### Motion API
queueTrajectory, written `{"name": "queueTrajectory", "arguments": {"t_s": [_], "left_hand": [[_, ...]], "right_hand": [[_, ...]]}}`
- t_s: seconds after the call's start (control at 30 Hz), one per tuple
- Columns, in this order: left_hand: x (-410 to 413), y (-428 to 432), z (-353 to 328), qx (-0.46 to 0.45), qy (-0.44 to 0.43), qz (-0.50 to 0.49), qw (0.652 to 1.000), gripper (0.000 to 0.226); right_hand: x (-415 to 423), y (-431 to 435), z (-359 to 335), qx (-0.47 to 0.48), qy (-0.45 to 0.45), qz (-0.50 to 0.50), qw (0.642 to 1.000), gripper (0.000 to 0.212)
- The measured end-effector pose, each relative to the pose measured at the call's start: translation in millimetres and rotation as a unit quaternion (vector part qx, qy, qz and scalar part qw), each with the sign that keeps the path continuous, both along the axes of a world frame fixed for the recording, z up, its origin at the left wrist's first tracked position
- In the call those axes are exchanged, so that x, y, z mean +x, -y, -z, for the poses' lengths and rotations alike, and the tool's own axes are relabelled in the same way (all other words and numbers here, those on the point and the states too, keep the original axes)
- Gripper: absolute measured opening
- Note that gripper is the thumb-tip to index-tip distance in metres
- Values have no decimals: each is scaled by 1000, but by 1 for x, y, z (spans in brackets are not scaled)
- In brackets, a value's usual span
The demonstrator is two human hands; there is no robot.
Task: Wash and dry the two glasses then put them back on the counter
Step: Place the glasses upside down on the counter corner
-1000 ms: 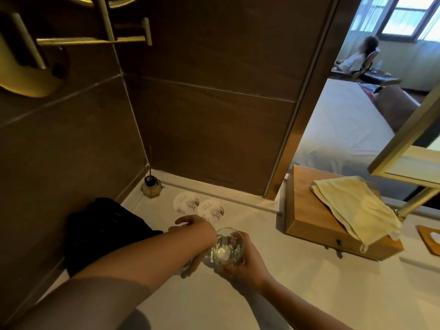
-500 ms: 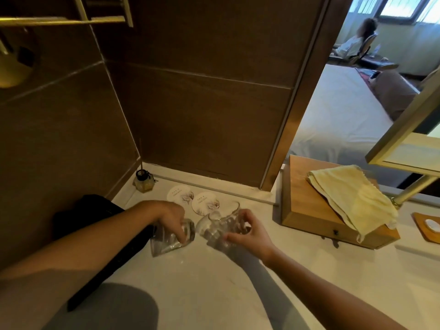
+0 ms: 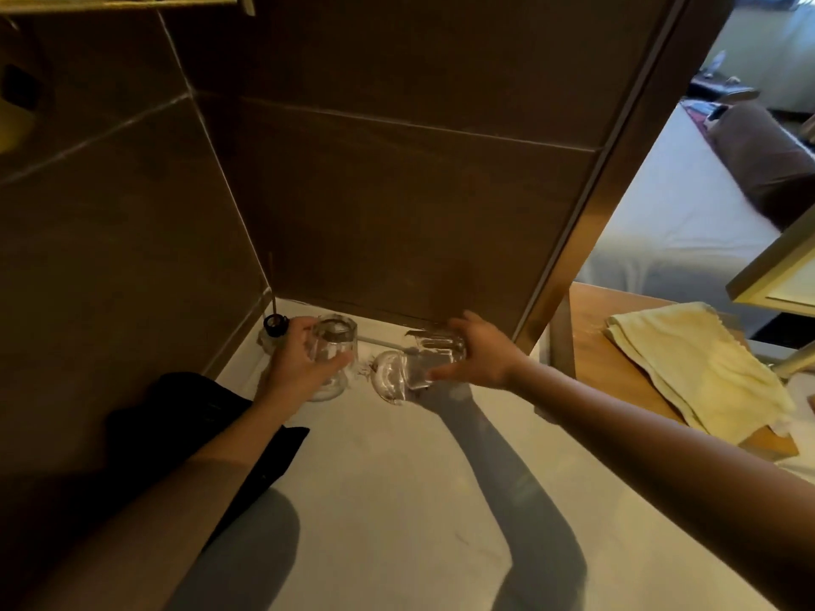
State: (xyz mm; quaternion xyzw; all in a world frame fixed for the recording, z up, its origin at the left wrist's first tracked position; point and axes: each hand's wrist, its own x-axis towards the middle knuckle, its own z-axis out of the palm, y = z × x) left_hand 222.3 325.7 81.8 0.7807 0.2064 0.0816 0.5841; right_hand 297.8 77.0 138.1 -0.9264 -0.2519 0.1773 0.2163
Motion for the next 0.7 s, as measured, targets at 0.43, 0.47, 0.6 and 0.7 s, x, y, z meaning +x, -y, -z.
{"name": "queueTrajectory", "arguments": {"t_s": [0.43, 0.47, 0.6, 0.7], "left_hand": [[22, 4, 40, 128, 30, 12, 991, 72], [23, 4, 41, 127, 30, 12, 991, 72], [26, 7, 44, 110, 47, 18, 993, 73], [24, 12, 45, 105, 53, 19, 993, 72]], "right_hand": [[19, -62, 6, -147, 122, -168, 967, 78], [19, -65, 7, -148, 121, -168, 967, 78], [18, -72, 13, -156, 115, -170, 966, 81], [16, -73, 17, -158, 112, -173, 966, 85]]}}
